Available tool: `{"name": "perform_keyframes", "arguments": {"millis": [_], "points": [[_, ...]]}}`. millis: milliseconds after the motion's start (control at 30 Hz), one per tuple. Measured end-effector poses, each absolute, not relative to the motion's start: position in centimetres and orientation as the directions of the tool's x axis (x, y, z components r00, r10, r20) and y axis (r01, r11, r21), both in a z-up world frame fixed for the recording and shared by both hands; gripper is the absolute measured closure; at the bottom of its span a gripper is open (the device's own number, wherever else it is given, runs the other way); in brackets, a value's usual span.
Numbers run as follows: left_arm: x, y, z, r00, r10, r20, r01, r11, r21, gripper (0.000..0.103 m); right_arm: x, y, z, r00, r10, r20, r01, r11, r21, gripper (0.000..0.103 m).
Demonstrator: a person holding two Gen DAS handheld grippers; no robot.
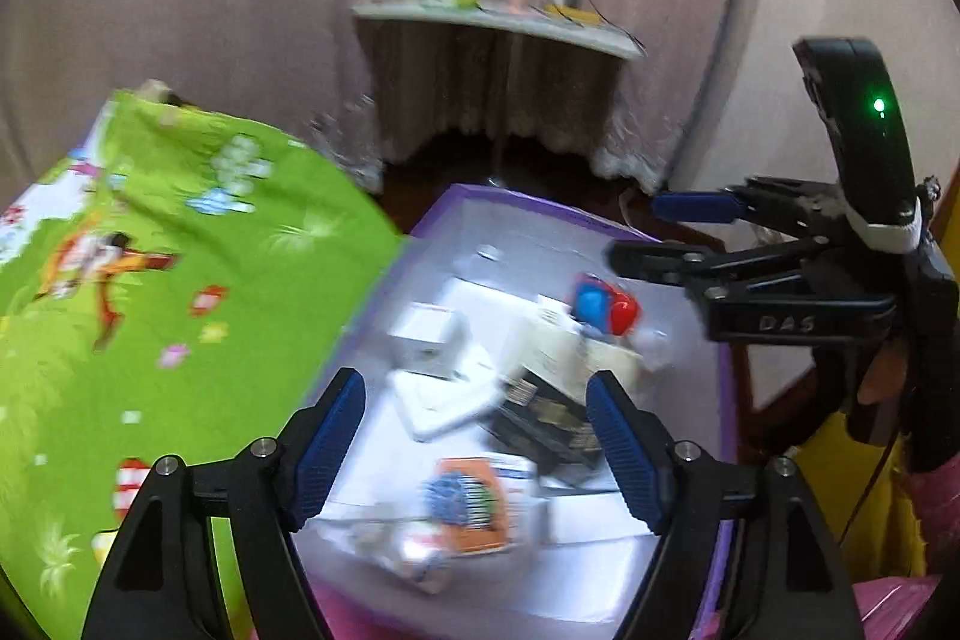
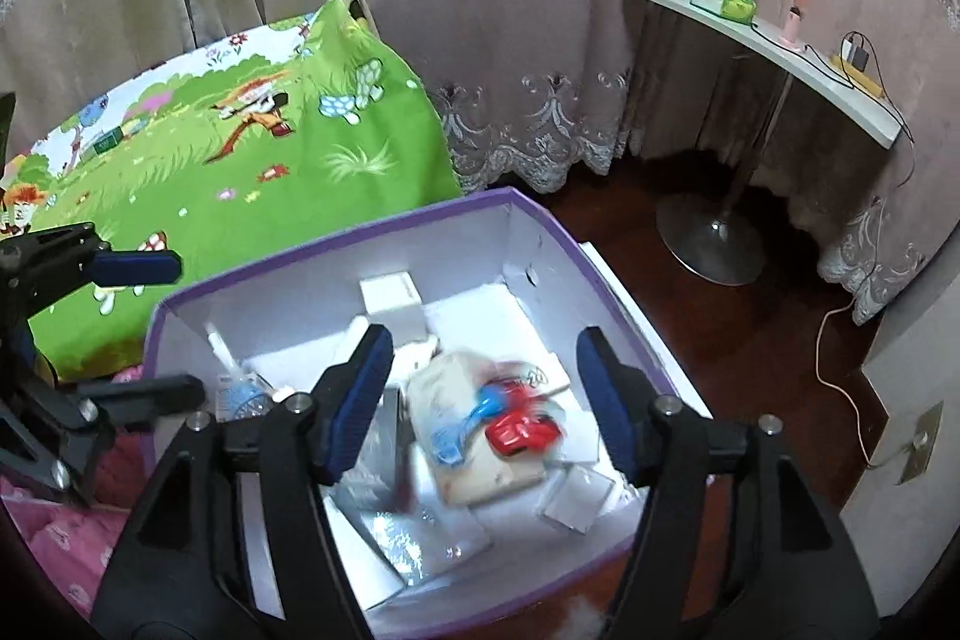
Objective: Organize rigid objects
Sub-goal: 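Open both grippers to drop the car and shovel into the bin, then grasp the blue box with the right gripper while the left grasps the white Penciclovir box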
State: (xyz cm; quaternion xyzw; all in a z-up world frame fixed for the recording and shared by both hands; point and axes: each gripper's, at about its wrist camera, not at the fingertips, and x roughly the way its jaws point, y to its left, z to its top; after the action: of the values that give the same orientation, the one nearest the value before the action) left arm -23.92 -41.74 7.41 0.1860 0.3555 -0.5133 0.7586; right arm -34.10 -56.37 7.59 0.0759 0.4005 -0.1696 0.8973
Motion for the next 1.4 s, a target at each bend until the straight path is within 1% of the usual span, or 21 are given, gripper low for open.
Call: {"name": "perform_keyframes", "arguments": {"millis": [100, 167, 200, 267, 300, 367, 500, 567, 633, 667, 700, 767, 800, 967, 1033, 1100, 1233, 1367, 1400], "points": [[-20.8, -37.5, 7.9, 0.364, -0.613, -0.701, 0.856, 0.517, -0.007, 0.026, -32.2, -55.0, 8.2, 0.641, -0.231, -0.732, 0.327, 0.945, -0.011, 0.031], [-18.0, -33.7, 7.6, 0.456, -0.556, -0.695, 0.787, 0.616, 0.023, 0.026, -30.2, -53.3, 8.5, 0.658, -0.194, -0.728, 0.277, 0.961, -0.006, 0.031], [-15.9, -30.8, 7.1, 0.513, -0.499, -0.698, 0.723, 0.69, 0.037, 0.026, -29.1, -52.2, 8.6, 0.666, -0.17, -0.727, 0.24, 0.971, -0.008, 0.03], [-13.1, -26.5, 6.4, 0.575, -0.412, -0.706, 0.624, 0.78, 0.053, 0.026, -26.8, -49.4, 8.7, 0.676, -0.125, -0.726, 0.152, 0.988, -0.028, 0.03], [-11.0, -22.9, 5.8, 0.615, -0.33, -0.716, 0.532, 0.844, 0.069, 0.026, -25.4, -47.7, 8.6, 0.679, -0.099, -0.727, 0.099, 0.994, -0.044, 0.029], [-8.4, -17.5, 5.0, 0.654, -0.212, -0.726, 0.398, 0.913, 0.093, 0.026, -22.5, -43.9, 8.3, 0.676, -0.042, -0.735, -0.014, 0.997, -0.07, 0.027], [-4.4, -7.7, 3.8, 0.683, -0.03, -0.73, 0.169, 0.979, 0.118, 0.025, -16.0, -36.1, 6.7, 0.65, 0.089, -0.754, -0.234, 0.968, -0.088, 0.025], [-2.7, -3.7, 2.9, 0.667, 0.028, -0.744, 0.078, 0.991, 0.107, 0.025, -11.5, -32.8, 5.4, 0.616, 0.167, -0.77, -0.334, 0.94, -0.064, 0.025], [-1.2, 0.1, 1.7, 0.642, 0.073, -0.763, 0.003, 0.995, 0.098, 0.025, -7.4, -30.3, 4.3, 0.578, 0.218, -0.786, -0.391, 0.92, -0.033, 0.025], [-0.5, 1.6, 1.2, 0.619, 0.077, -0.782, -0.025, 0.997, 0.078, 0.025, -5.2, -29.0, 3.8, 0.559, 0.243, -0.793, -0.42, 0.907, -0.018, 0.025], [0.0, 2.9, 0.8, 0.605, 0.024, -0.796, -0.041, 0.999, 0.0, 0.023, -2.7, -27.4, 3.2, 0.547, 0.266, -0.794, -0.448, 0.894, -0.009, 0.025], [-0.1, 4.2, 1.0, 0.625, -0.029, -0.78, -0.068, 0.993, -0.092, 0.018, 1.5, -24.6, 2.5, 0.526, 0.288, -0.8, -0.502, 0.864, -0.019, 0.025], [-0.2, 4.6, 1.0, 0.631, -0.042, -0.775, -0.073, 0.991, -0.113, 0.017, 3.8, -23.0, 2.1, 0.518, 0.292, -0.804, -0.536, 0.843, -0.039, 0.025], [-0.4, 3.1, 0.5, 0.612, 0.012, -0.791, -0.073, 0.997, -0.041, 0.013, 12.7, -16.9, 1.4, 0.495, 0.303, -0.814, -0.624, 0.776, -0.09, 0.025], [-0.1, 2.8, 0.1, 0.601, 0.022, -0.799, -0.062, 0.998, -0.02, 0.006, 16.0, -15.2, 1.0, 0.476, 0.315, -0.821, -0.649, 0.756, -0.086, 0.024], [0.1, 2.6, -0.1, 0.588, 0.012, -0.809, -0.034, 0.999, -0.01, 0.0, 19.1, -13.5, 0.9, 0.451, 0.361, -0.816, -0.689, 0.723, -0.061, 0.022], [0.5, 2.4, -0.2, 0.579, 0.014, -0.815, -0.019, 1.0, 0.004, 0.0, 23.1, -10.8, 0.6, 0.413, 0.414, -0.811, -0.751, 0.658, -0.047, 0.018], [0.5, 2.3, -0.1, 0.574, 0.017, -0.819, -0.021, 1.0, 0.007, 0.0, 26.2, -9.3, -0.1, 0.341, 0.481, -0.807, -0.796, 0.604, 0.023, 0.017], [0.5, 2.3, -0.1, 0.57, 0.017, -0.822, -0.018, 1.0, 0.008, 0.0, 26.2, -9.2, -0.3, 0.343, 0.488, -0.803, -0.803, 0.596, 0.019, 0.023]]}}
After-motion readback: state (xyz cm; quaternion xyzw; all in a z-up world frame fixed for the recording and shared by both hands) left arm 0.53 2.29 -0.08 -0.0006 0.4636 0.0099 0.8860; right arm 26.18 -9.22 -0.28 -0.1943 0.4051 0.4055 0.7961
